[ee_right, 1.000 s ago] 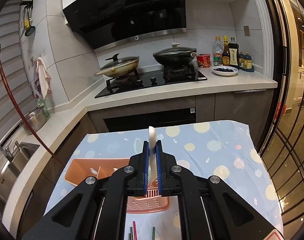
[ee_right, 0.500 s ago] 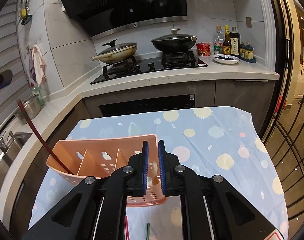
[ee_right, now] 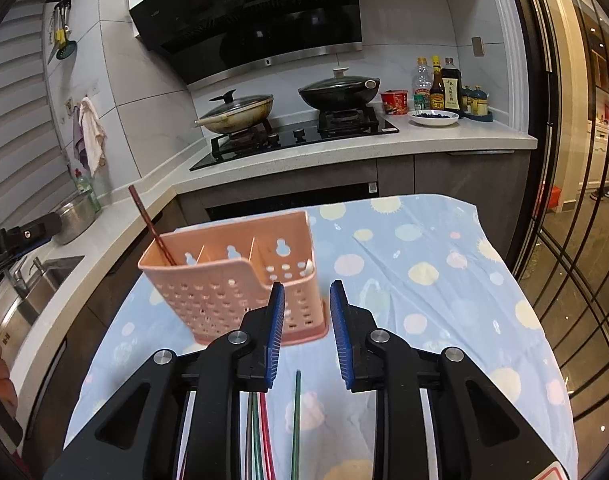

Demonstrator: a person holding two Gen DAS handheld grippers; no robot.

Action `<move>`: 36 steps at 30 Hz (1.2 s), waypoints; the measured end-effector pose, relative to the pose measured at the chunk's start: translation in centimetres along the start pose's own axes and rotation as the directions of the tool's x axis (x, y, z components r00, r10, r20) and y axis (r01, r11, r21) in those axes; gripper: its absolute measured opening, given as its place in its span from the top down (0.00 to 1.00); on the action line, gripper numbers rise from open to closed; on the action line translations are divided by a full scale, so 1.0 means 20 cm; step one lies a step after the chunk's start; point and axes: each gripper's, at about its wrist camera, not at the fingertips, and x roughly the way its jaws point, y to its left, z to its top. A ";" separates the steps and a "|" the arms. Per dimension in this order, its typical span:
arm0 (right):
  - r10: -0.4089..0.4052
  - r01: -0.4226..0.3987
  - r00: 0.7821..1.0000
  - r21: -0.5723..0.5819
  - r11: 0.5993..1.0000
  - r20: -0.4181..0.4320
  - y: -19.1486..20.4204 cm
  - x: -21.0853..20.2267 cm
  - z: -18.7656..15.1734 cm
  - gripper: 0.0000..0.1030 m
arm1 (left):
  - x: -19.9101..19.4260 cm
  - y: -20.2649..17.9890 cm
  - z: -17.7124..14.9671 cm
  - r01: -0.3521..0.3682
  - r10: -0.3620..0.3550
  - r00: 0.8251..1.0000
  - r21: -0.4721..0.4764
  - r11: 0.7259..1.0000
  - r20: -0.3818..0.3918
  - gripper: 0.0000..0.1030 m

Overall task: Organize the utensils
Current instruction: 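Open both tools and move them back over the table, then close the left tool on a dark red chopstick while the right grasps a green chopstick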

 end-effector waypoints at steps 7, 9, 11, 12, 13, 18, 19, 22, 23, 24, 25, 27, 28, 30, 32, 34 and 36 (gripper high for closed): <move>-0.004 0.005 0.996 0.007 1.000 -0.085 -0.02 -0.15 -0.31 0.76 | -0.05 0.03 -0.36 -0.004 0.002 0.991 -0.016 1.000 -0.137 0.63; 0.003 0.000 0.994 0.024 1.000 -0.113 -0.04 -0.18 -0.40 0.76 | -0.05 0.03 -0.46 -0.010 0.006 0.984 -0.023 1.000 -0.178 0.63; 0.006 -0.002 0.990 0.033 0.999 -0.139 -0.05 -0.21 -0.48 0.76 | -0.07 0.04 -0.55 -0.007 0.001 0.978 -0.028 1.000 -0.210 0.63; 0.007 -0.001 0.989 0.035 0.999 -0.150 -0.04 -0.22 -0.51 0.76 | -0.08 0.04 -0.59 -0.012 0.006 0.974 -0.024 1.000 -0.226 0.63; 0.006 0.000 0.987 0.037 0.999 -0.161 -0.04 -0.23 -0.55 0.76 | -0.08 0.04 -0.63 -0.015 0.011 0.971 -0.016 1.000 -0.238 0.63; -0.001 0.008 0.980 0.032 0.999 -0.197 -0.03 -0.28 -0.69 0.76 | -0.12 0.04 -0.83 -0.007 0.001 0.948 -0.018 1.000 -0.317 0.63; 0.002 0.005 0.979 0.036 0.999 -0.203 -0.03 -0.29 -0.71 0.76 | -0.13 0.04 -0.87 -0.004 -0.003 0.944 -0.021 1.000 -0.330 0.63; 0.014 -0.004 0.974 0.045 0.999 -0.224 -0.03 -0.30 -0.78 0.76 | -0.17 0.01 -0.96 0.013 -0.020 0.932 -0.021 1.000 -0.363 0.63; 0.015 -0.005 0.973 0.045 0.999 -0.231 -0.03 -0.30 -0.79 0.76 | -0.18 -0.01 -0.99 0.017 -0.022 0.929 -0.015 1.000 -0.371 0.63; 0.018 -0.007 0.972 0.047 0.999 -0.236 -0.03 -0.30 -0.81 0.76 | -0.19 -0.02 -1.02 0.024 -0.026 0.925 -0.009 1.000 -0.379 0.63; 0.020 -0.008 0.971 0.049 0.999 -0.240 -0.03 -0.31 -0.82 0.76 | -0.20 -0.04 -1.04 0.033 -0.033 0.921 -0.007 0.999 -0.389 0.63; 0.020 -0.008 0.969 0.051 0.999 -0.245 -0.02 -0.31 -0.85 0.76 | -0.22 -0.06 -1.08 0.049 -0.046 0.913 -0.003 0.999 -0.404 0.63; 0.021 -0.008 0.969 0.053 0.999 -0.248 -0.02 -0.32 -0.86 0.76 | -0.23 -0.07 -1.09 0.057 -0.053 0.911 -0.002 0.998 -0.410 0.63; 0.025 -0.011 0.966 0.057 0.998 -0.256 -0.03 -0.32 -0.87 0.76 | -0.23 -0.08 -1.11 0.062 -0.057 0.906 -0.002 0.998 -0.420 0.63; 0.025 -0.010 0.965 0.056 0.998 -0.260 -0.02 -0.32 -0.88 0.76 | -0.24 -0.09 -1.13 0.065 -0.059 0.902 0.001 0.998 -0.428 0.63; 0.026 -0.011 0.965 0.057 0.998 -0.262 -0.02 -0.33 -0.89 0.76 | -0.23 -0.10 -1.15 0.067 -0.058 0.896 0.003 0.998 -0.441 0.63; 0.027 -0.012 0.964 0.059 0.998 -0.263 -0.03 -0.33 -0.90 0.76 | -0.22 -0.11 -1.18 0.074 -0.065 0.887 0.000 0.997 -0.457 0.63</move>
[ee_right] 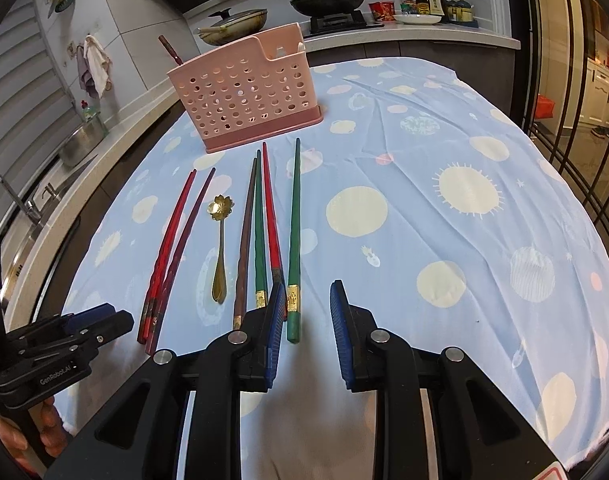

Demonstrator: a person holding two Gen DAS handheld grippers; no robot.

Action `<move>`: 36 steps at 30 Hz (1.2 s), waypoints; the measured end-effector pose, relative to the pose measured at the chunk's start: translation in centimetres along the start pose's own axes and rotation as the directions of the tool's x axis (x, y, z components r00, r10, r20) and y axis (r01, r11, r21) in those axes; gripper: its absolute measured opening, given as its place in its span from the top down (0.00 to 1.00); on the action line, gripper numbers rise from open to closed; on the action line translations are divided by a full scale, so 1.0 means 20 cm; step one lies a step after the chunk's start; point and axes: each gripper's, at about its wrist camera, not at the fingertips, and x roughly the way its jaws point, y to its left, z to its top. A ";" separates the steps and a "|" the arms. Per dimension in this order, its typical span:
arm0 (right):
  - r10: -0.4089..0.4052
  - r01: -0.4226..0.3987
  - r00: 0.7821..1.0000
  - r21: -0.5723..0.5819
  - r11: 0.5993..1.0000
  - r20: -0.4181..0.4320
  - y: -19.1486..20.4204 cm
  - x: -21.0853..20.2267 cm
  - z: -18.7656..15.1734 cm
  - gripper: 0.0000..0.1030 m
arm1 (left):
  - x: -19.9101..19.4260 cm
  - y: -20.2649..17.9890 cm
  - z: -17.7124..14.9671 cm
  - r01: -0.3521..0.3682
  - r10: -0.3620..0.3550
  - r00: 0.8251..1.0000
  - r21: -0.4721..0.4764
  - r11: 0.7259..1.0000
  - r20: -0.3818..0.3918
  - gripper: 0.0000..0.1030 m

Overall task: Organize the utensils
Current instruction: 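Close the left tool on a dark red chopstick while the right grasps a green chopstick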

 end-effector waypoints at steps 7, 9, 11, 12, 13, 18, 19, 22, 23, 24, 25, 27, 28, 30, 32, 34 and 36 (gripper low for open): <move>0.003 -0.003 1.000 -0.003 1.000 0.001 0.00 0.00 -0.01 0.76 | 0.05 0.00 -0.03 -0.011 0.011 1.000 -0.001 1.000 -0.024 0.63; 0.002 -0.002 1.000 -0.004 1.000 0.000 0.01 0.00 0.00 0.76 | 0.05 0.01 -0.04 -0.016 0.016 1.000 0.002 1.000 -0.017 0.63; 0.002 -0.002 1.000 -0.002 1.000 -0.002 0.01 0.00 -0.01 0.76 | 0.05 0.01 -0.04 -0.015 0.015 1.000 0.001 1.000 -0.018 0.63; 0.002 -0.002 1.000 -0.001 1.000 -0.002 0.01 0.00 -0.01 0.76 | 0.05 0.01 -0.04 -0.017 0.017 1.000 -0.001 1.000 -0.017 0.63; 0.001 -0.001 1.000 -0.001 1.000 -0.002 0.01 0.00 -0.01 0.76 | 0.05 0.02 -0.04 -0.019 0.019 1.000 -0.004 1.000 -0.017 0.63; 0.000 0.000 1.000 0.000 1.000 -0.003 0.01 0.00 -0.01 0.76 | 0.04 0.07 -0.04 -0.033 0.032 0.999 -0.026 0.999 -0.014 0.63; 0.001 -0.001 1.000 -0.001 1.000 -0.003 0.01 0.00 -0.01 0.76 | 0.04 0.07 -0.04 -0.035 0.034 0.999 -0.028 0.999 -0.013 0.63; 0.001 -0.001 1.000 -0.004 1.000 -0.007 0.01 0.01 -0.01 0.76 | 0.04 0.08 -0.03 -0.039 0.039 0.999 -0.030 0.999 -0.011 0.63; 0.000 0.000 1.000 -0.005 1.000 -0.009 0.02 0.01 -0.01 0.76 | 0.05 0.08 -0.02 -0.042 0.042 0.999 -0.031 0.999 -0.010 0.63; 0.000 0.000 1.000 -0.006 1.000 -0.011 0.02 0.01 -0.01 0.76 | 0.05 0.08 -0.02 -0.043 0.043 0.999 -0.033 0.999 -0.008 0.63; -0.001 0.001 1.000 -0.006 1.000 -0.013 0.02 0.02 -0.01 0.76 | 0.06 0.09 -0.01 -0.044 0.044 0.999 -0.033 0.998 -0.006 0.63; -0.003 0.003 1.000 -0.008 1.000 -0.017 0.02 0.03 -0.01 0.76 | 0.06 0.09 -0.01 -0.052 0.052 0.999 -0.032 0.998 -0.002 0.63; -0.003 0.003 1.000 -0.007 1.000 -0.020 0.02 0.03 -0.01 0.76 | 0.07 0.09 0.00 -0.054 0.054 0.999 -0.032 0.998 -0.001 0.63; -0.006 0.006 1.000 -0.008 1.000 -0.024 0.02 0.04 -0.01 0.76 | 0.07 0.09 0.00 -0.055 0.055 0.998 -0.035 0.998 0.000 0.63; -0.007 0.007 1.000 -0.011 1.000 -0.027 0.02 0.05 -0.01 0.76 | 0.07 0.09 0.01 -0.056 0.056 0.998 -0.037 0.998 0.000 0.63; -0.006 0.005 1.000 -0.017 1.000 -0.031 0.03 0.07 -0.01 0.76 | 0.08 0.09 0.03 -0.059 0.059 0.998 -0.037 0.998 0.000 0.63; -0.005 0.004 0.999 -0.028 1.000 -0.037 0.04 0.08 -0.01 0.76 | 0.09 0.09 0.03 -0.062 0.062 0.998 -0.034 0.997 0.000 0.63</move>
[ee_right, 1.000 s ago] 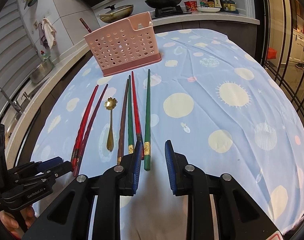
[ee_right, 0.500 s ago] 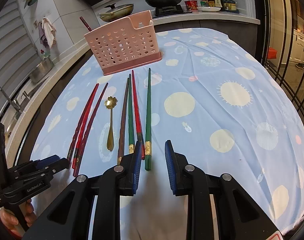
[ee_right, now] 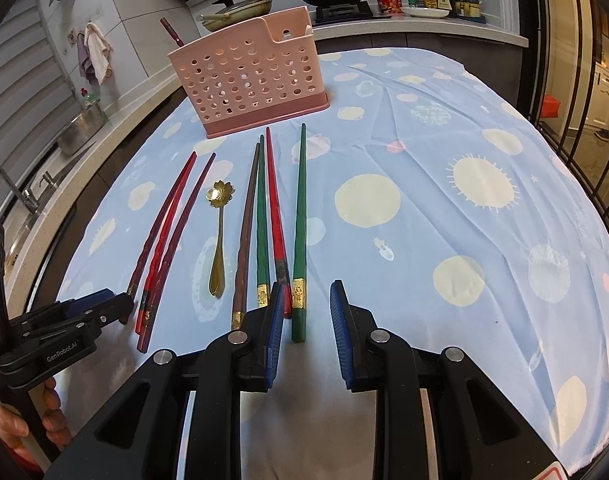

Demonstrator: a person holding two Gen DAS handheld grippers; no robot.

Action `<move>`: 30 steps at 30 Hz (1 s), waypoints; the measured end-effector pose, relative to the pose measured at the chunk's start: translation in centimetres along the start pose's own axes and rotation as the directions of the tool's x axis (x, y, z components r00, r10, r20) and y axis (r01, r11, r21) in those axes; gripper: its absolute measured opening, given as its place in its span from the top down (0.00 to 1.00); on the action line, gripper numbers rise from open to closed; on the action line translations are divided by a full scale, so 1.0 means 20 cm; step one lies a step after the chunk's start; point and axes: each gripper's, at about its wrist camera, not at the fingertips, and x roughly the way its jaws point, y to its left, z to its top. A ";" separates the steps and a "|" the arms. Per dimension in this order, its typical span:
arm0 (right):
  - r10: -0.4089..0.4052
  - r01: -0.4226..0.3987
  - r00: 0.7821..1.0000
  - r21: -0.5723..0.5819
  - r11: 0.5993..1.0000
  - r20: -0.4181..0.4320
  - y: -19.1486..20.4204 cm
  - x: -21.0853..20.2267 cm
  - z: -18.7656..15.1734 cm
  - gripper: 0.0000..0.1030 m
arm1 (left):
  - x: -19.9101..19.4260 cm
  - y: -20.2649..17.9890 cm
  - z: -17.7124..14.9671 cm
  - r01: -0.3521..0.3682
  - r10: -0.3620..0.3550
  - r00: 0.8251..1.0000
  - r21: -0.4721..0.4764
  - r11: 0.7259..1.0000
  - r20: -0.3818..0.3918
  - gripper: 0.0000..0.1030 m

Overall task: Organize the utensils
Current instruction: 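Close the left tool on a dark red chopstick while the right grasps a green chopstick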

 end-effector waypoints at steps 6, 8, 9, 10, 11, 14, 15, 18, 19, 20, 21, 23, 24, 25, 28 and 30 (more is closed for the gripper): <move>-0.003 0.002 1.000 -0.039 0.999 -0.018 0.04 0.01 -0.04 0.76 | 0.00 0.00 0.00 -0.003 0.003 1.000 0.005 1.000 0.002 0.63; -0.015 0.013 1.000 -0.056 0.998 -0.023 0.05 0.02 -0.06 0.76 | 0.00 0.00 0.00 -0.003 0.003 1.000 0.005 1.000 0.003 0.63; -0.019 0.017 0.999 -0.061 0.998 -0.026 0.05 0.03 -0.07 0.76 | 0.00 -0.01 0.00 -0.004 0.004 1.000 0.006 1.000 0.004 0.63; -0.021 0.019 0.999 -0.060 0.998 -0.029 0.05 0.03 -0.08 0.76 | 0.00 -0.01 -0.01 -0.005 0.005 1.000 0.006 1.000 0.005 0.63; -0.023 0.021 0.999 -0.054 0.998 -0.032 0.04 0.03 -0.08 0.76 | 0.00 -0.01 -0.01 -0.005 0.005 1.000 0.007 1.000 0.005 0.63; -0.025 0.024 0.999 -0.033 0.999 -0.034 -0.01 0.04 -0.08 0.81 | 0.00 -0.01 -0.01 -0.001 0.001 1.000 0.008 1.000 0.005 0.63; -0.027 0.026 0.999 -0.026 0.999 -0.032 -0.02 0.04 -0.08 0.81 | 0.00 -0.01 -0.01 -0.001 0.001 1.000 0.009 1.000 0.005 0.63; -0.036 0.035 0.999 -0.013 0.999 -0.027 -0.05 0.04 -0.07 0.82 | 0.00 -0.01 -0.02 0.002 -0.002 1.000 0.005 1.000 0.005 0.63; -0.036 0.036 0.999 -0.009 0.999 -0.027 -0.06 0.04 -0.06 0.82 | 0.00 -0.01 -0.02 0.002 -0.002 1.000 0.005 1.000 0.004 0.63; -0.036 0.036 0.999 -0.007 0.999 -0.027 -0.06 0.05 -0.06 0.82 | 0.00 -0.01 -0.02 0.001 -0.001 1.000 0.007 1.000 0.005 0.63; -0.036 0.036 0.999 -0.008 0.999 -0.027 -0.06 0.05 -0.06 0.82 | 0.00 -0.01 -0.01 -0.001 0.001 1.000 0.010 1.000 0.006 0.63; -0.040 0.039 0.999 -0.020 0.999 -0.024 -0.04 0.06 -0.05 0.82 | 0.00 -0.01 -0.01 -0.003 0.003 1.000 0.013 1.000 0.008 0.63; -0.039 0.039 0.999 -0.026 0.999 -0.024 -0.03 0.06 -0.05 0.82 | 0.00 -0.02 -0.01 -0.004 0.004 1.000 0.015 1.000 0.008 0.64; -0.039 0.039 0.999 -0.031 0.999 -0.023 -0.02 0.07 -0.05 0.82 | 0.00 -0.02 -0.01 -0.004 0.004 1.000 0.016 1.000 0.008 0.64; -0.049 0.048 0.999 -0.051 0.998 -0.010 -0.01 0.09 -0.04 0.82 | 0.00 -0.02 -0.01 -0.001 0.000 1.000 0.014 1.000 0.009 0.64; -0.066 0.066 0.998 -0.069 0.995 0.000 0.00 0.09 -0.04 0.86 | 0.00 -0.02 -0.01 -0.008 0.008 1.000 0.023 1.000 0.010 0.68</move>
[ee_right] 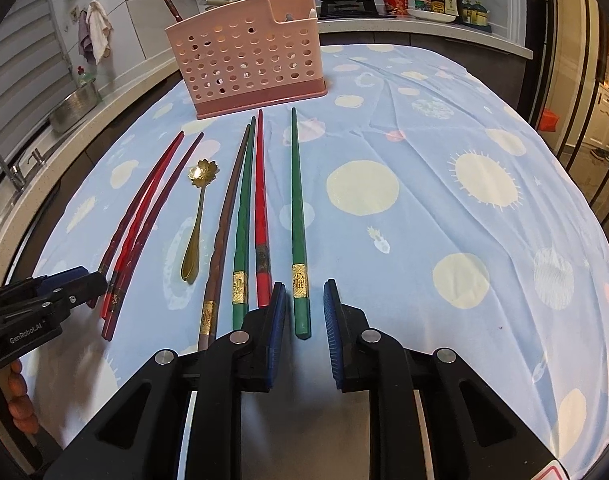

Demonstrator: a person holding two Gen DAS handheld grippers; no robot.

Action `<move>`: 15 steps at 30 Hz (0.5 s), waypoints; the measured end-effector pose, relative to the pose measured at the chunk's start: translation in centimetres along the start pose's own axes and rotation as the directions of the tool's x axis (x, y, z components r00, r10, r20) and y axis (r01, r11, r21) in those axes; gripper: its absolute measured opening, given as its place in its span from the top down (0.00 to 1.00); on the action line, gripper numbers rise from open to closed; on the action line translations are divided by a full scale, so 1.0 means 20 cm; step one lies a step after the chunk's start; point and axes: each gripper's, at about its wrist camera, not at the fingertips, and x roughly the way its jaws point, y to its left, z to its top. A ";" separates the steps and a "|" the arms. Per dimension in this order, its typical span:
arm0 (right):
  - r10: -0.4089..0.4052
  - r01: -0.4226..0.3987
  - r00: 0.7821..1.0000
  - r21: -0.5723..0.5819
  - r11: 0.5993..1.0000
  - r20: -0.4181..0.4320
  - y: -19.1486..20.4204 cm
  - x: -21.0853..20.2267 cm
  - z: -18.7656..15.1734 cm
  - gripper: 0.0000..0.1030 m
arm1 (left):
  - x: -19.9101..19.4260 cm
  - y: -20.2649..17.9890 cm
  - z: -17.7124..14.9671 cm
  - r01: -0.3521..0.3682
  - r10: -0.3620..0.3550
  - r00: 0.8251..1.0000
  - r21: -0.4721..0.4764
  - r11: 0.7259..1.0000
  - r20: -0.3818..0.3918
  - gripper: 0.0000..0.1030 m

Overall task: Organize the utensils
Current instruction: 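Close the left tool on a dark red chopstick while the right grasps a green chopstick, then lift both chopsticks and carry them toward the pink holder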

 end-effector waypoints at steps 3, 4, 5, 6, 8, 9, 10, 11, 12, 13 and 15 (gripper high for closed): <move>-0.005 0.005 1.000 -0.002 1.000 0.003 -0.01 0.00 0.00 0.93 | 0.00 0.01 0.00 0.008 -0.008 1.000 0.003 1.000 -0.004 0.82; -0.002 0.002 1.000 0.003 1.000 0.004 -0.01 -0.01 0.00 0.93 | 0.00 0.01 0.00 0.013 -0.013 1.000 0.001 1.000 -0.005 0.87; -0.003 0.003 1.000 0.005 1.000 0.004 -0.02 -0.01 0.00 0.93 | -0.01 0.01 0.00 0.019 -0.019 1.000 0.000 1.000 -0.007 0.89; -0.003 0.003 1.000 0.006 1.000 0.006 -0.02 -0.01 -0.01 0.93 | -0.01 0.01 0.00 0.025 -0.025 1.000 -0.002 1.000 -0.008 0.90; -0.001 0.001 1.000 0.010 1.000 0.013 -0.03 -0.04 -0.01 0.93 | -0.01 0.01 0.00 0.033 -0.033 0.999 -0.001 0.999 -0.012 0.92; 0.001 -0.001 1.000 0.010 1.000 0.017 -0.03 -0.05 -0.01 0.93 | -0.01 0.01 -0.01 0.036 -0.036 0.999 -0.004 0.999 -0.014 0.92; 0.002 -0.003 1.000 0.011 1.000 0.022 -0.03 -0.06 -0.01 0.94 | -0.02 0.02 0.00 0.044 -0.044 0.999 -0.008 0.999 -0.016 0.92; 0.004 -0.004 1.000 0.012 1.000 0.029 -0.03 -0.08 0.00 0.94 | -0.02 0.02 0.00 0.050 -0.050 0.999 -0.012 0.999 -0.016 0.93; 0.006 -0.007 0.999 0.014 1.000 0.038 -0.04 -0.10 0.00 0.93 | -0.03 0.02 0.00 0.053 -0.054 0.998 -0.016 0.998 -0.014 0.93; 0.010 -0.011 0.999 0.017 1.000 0.048 -0.04 -0.13 0.01 0.94 | -0.04 0.03 0.00 0.055 -0.056 0.998 -0.018 0.998 -0.009 0.93; 0.020 -0.022 0.997 0.022 1.000 0.076 -0.04 -0.18 0.03 0.94 | -0.08 0.03 0.01 0.055 -0.055 0.998 -0.020 0.998 0.009 0.93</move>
